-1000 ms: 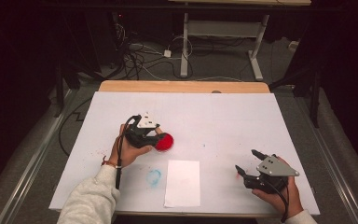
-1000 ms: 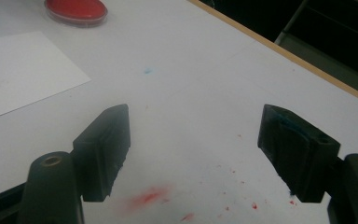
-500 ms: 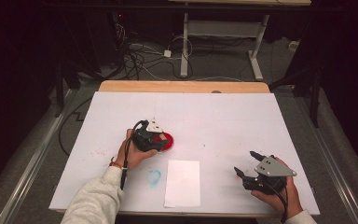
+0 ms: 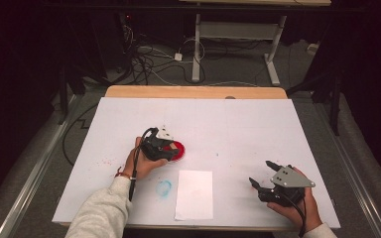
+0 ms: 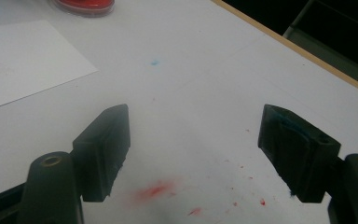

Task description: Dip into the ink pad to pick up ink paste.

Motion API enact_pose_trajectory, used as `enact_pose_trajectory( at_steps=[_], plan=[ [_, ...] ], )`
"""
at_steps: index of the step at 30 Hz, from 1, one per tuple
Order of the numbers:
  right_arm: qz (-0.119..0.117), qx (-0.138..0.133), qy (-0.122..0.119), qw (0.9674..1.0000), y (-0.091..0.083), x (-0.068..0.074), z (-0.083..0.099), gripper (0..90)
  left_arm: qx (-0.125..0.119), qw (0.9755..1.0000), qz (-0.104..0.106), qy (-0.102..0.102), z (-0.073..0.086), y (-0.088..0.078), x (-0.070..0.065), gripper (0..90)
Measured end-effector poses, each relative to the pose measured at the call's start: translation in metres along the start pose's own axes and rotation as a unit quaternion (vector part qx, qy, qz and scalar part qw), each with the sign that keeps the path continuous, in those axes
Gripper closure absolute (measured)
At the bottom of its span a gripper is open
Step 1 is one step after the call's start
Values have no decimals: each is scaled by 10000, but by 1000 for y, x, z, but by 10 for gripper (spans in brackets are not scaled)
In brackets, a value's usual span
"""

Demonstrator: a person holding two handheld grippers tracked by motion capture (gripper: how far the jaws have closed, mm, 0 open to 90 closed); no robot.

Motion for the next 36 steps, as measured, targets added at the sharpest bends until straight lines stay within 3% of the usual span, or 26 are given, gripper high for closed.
enact_pose_trajectory(
  at_steps=[17, 36],
  plan=[
    [8, -3, -1, 10000, -1, 0, 0, 256, 42, 10000, 10, -46, 0, 1, 0, 540],
    [12, 24, 9, 10000, 0, 0, 0, 257, 116, 9999, -91, 50, -2, 2, -2, 539]
  ],
)
Point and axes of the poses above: each handheld gripper's, and its own axes: y roughly forward along the jaws, z roughly out of its underside, x roughly to its left, the point moved 5 cm from there along y, roughly forward along the jaws, and after that the axes turned 12 degrees about y, right-handed, at the moved point
